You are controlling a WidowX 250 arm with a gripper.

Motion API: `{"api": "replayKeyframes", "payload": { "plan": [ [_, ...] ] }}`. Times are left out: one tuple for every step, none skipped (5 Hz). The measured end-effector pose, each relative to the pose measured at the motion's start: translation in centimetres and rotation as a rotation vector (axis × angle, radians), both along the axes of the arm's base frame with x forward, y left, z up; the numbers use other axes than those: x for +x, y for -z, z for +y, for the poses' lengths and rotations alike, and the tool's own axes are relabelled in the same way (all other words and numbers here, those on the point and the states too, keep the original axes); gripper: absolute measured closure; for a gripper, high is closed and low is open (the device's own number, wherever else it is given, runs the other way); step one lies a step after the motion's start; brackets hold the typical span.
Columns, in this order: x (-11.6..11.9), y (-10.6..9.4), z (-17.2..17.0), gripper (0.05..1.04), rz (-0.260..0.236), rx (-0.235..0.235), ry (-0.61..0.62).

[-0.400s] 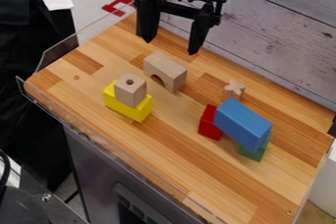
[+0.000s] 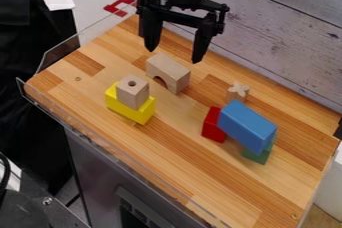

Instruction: Pick the arch and place it ontop the green box

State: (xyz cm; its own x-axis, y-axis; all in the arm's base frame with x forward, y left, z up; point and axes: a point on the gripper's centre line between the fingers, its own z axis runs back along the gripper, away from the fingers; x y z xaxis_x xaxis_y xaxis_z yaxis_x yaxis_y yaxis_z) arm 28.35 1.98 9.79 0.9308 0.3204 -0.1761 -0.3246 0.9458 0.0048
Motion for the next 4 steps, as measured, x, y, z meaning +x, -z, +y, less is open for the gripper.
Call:
{"api": "replayKeyframes", "payload": {
  "plan": [
    [1.1, -0.4, 0.5, 0.083, -0.038, 0.029, -0.127],
    [1.5, -0.1, 1.1, 0.083, -0.049, 0.048, -0.216],
    [2.5, 0.7, 1.9, 0.083, -0.039, 0.076, -0.44],
    [2.9, 1.1, 2.3, 0.083, -0.049, 0.068, -0.675]
  ]
}}
